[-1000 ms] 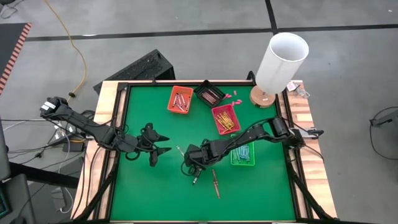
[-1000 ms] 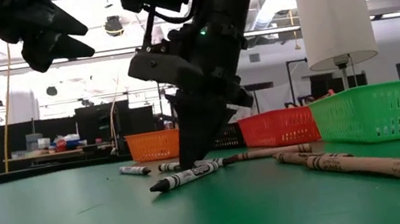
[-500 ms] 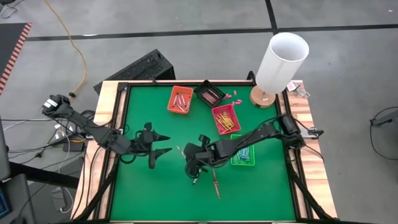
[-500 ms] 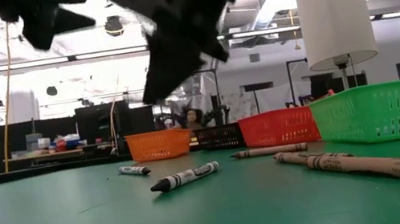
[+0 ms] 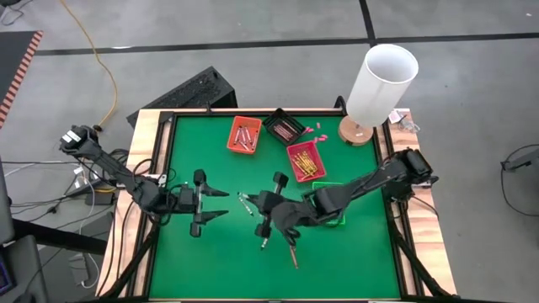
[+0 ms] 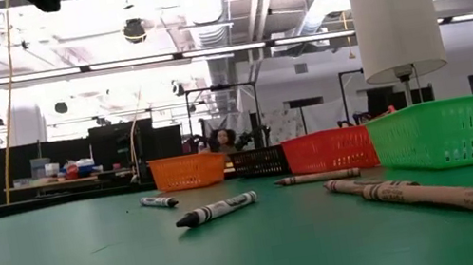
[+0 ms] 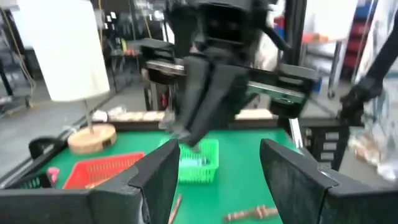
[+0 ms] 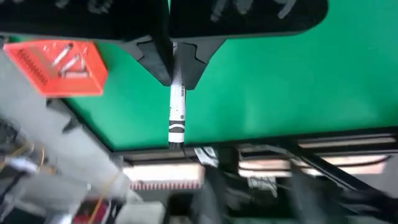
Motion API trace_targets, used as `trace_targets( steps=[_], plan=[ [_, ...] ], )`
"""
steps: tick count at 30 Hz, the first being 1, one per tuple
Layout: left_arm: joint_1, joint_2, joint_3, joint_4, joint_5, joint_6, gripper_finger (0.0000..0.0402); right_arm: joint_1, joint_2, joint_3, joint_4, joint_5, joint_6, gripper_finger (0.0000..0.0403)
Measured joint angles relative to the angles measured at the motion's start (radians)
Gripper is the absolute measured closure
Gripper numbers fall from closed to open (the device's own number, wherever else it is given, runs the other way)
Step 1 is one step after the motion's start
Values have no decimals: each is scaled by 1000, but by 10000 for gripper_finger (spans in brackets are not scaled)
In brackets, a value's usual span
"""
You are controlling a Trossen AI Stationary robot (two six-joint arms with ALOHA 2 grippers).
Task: Sort crayons
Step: Put the black crayon into the orange bin
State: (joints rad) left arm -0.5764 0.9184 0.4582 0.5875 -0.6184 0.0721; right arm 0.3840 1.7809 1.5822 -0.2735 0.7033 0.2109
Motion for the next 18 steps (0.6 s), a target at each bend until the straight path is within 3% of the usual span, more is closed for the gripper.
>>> trace_targets(
  steps=[7,12,18],
  plan=[
    [43,0,-87,291,52,62,187,67,-15,0,99,29,-100,402],
    [101,28,-89,365,219,45,187,78,-10,0,232,29,-228,402],
    [129,106,-89,456,241,40,187,55,-9,0,270,-22,-267,402]
  ],
)
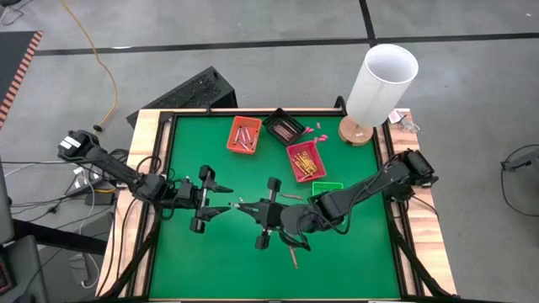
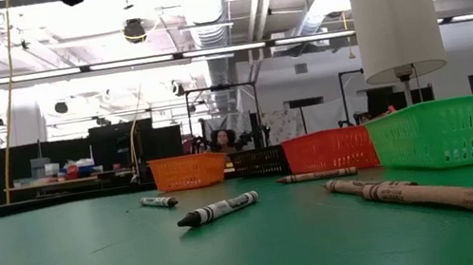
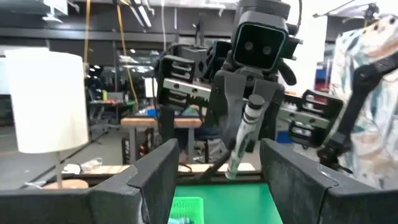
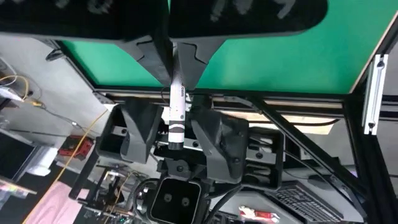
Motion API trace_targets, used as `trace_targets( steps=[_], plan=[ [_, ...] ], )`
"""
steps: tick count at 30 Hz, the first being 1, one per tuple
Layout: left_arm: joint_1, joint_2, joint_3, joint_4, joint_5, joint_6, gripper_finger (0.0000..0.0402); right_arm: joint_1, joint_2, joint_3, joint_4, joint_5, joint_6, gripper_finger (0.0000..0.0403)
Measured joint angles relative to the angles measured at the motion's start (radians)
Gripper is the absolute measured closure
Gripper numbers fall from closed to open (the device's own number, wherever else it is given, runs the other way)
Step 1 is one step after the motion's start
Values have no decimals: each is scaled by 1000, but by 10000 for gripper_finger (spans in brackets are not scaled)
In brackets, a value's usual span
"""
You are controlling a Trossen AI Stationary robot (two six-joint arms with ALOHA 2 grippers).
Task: Sort crayons
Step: Put the black crayon into the orange bin
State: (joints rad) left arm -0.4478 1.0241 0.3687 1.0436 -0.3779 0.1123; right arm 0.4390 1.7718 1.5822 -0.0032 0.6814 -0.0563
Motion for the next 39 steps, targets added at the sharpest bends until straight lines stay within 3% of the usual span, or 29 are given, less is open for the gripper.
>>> trace_targets(
  steps=[6,16,26,30,39],
  plan=[
    [23,79,0,99,7,-2,187,-29,0,0,0,-27,6,402],
    [22,89,2,188,7,36,187,-45,1,0,-29,-30,10,402],
    [24,89,55,69,26,52,193,-63,2,0,-11,-74,22,402],
    [24,89,56,66,1,67,233,-63,2,0,-10,-77,22,402],
    [23,89,56,67,-65,97,376,-64,2,0,-11,-70,18,402]
  ],
)
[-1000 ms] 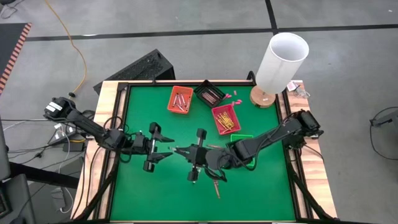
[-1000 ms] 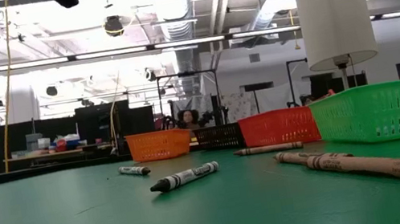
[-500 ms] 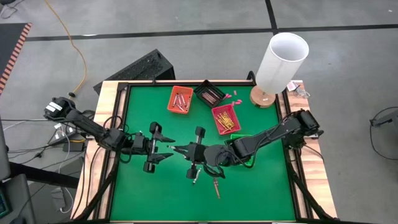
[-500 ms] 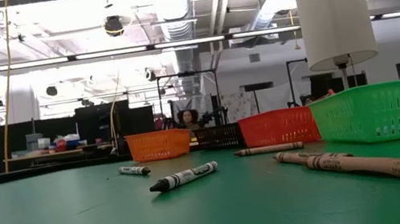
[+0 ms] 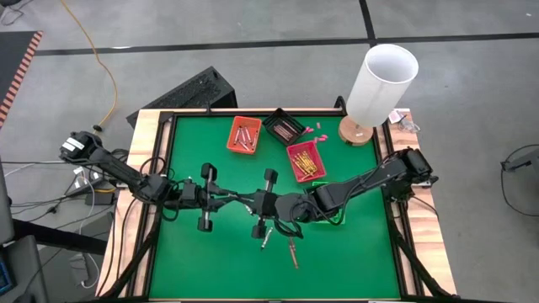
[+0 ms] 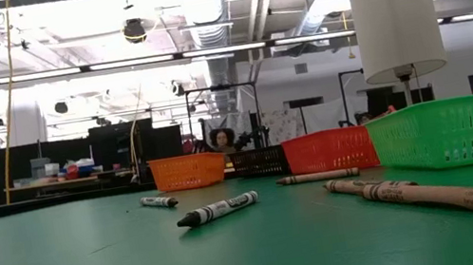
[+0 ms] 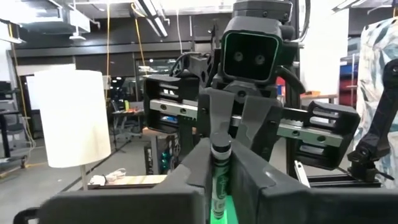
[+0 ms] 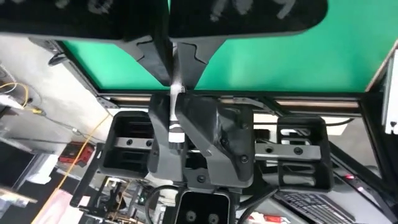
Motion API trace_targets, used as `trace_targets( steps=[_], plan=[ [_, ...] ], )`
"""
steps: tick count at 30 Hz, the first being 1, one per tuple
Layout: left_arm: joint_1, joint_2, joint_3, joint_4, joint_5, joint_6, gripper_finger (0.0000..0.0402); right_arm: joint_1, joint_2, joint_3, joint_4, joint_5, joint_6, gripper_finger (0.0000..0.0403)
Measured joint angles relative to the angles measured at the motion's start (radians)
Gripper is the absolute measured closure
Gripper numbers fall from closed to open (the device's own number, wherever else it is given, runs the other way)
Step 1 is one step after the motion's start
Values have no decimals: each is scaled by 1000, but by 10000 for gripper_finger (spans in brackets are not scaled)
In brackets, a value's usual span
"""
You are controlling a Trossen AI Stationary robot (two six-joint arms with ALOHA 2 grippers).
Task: Sort crayons
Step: Put the black crayon into the orange bin
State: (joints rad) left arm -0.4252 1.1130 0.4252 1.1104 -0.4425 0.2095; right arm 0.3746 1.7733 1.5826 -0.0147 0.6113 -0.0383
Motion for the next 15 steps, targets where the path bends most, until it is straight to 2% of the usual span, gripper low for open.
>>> trace_targets(
  steps=[2,15],
  plan=[
    [0,0,0,1,-1,1,389,0,0,0,0,1,-19,401],
    [2,0,0,-1,-96,14,385,-24,0,0,-39,19,-15,335]
  ],
)
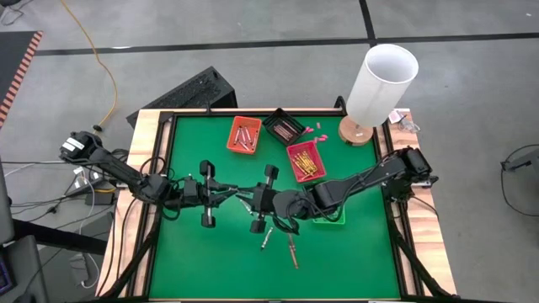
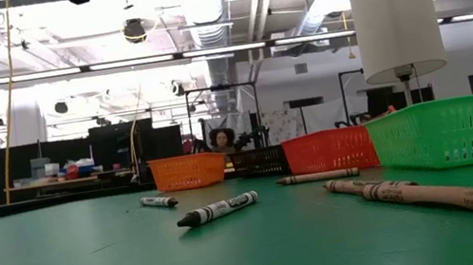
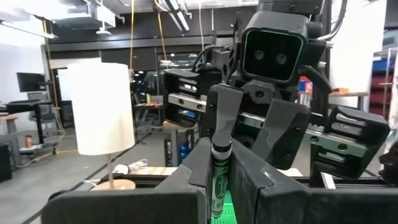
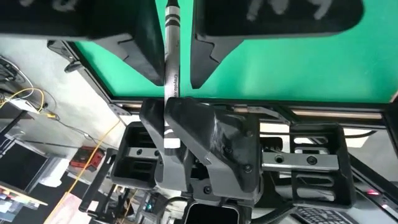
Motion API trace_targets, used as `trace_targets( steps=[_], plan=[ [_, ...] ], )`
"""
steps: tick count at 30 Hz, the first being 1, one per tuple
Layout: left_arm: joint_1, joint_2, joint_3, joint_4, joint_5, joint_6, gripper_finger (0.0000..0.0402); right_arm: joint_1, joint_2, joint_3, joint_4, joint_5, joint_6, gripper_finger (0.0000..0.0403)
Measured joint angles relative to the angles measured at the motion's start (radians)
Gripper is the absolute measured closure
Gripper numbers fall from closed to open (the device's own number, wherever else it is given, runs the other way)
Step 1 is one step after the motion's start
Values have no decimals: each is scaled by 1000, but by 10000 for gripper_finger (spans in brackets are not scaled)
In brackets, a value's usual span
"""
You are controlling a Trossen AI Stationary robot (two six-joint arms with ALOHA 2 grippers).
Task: Sort crayons
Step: Put the black crayon into the orange bin
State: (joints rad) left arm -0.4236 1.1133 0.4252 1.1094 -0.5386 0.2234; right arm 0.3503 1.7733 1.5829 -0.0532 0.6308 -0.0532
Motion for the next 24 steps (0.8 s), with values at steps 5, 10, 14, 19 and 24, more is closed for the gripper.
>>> trace_targets(
  steps=[5,10,14,19,24],
  plan=[
    [0,0,0,-2,-12,-7,385,-13,0,0,-2,-5,0,326],
    [1,0,0,-4,31,-28,385,-25,0,0,-26,-27,1,326],
    [2,0,0,-26,32,-42,386,-35,0,0,-78,-34,46,344],
    [2,0,0,-33,29,-50,386,-42,0,0,-96,-38,54,394],
    [1,0,0,-34,3,-52,379,-43,0,0,-96,-14,54,398]
  ],
)
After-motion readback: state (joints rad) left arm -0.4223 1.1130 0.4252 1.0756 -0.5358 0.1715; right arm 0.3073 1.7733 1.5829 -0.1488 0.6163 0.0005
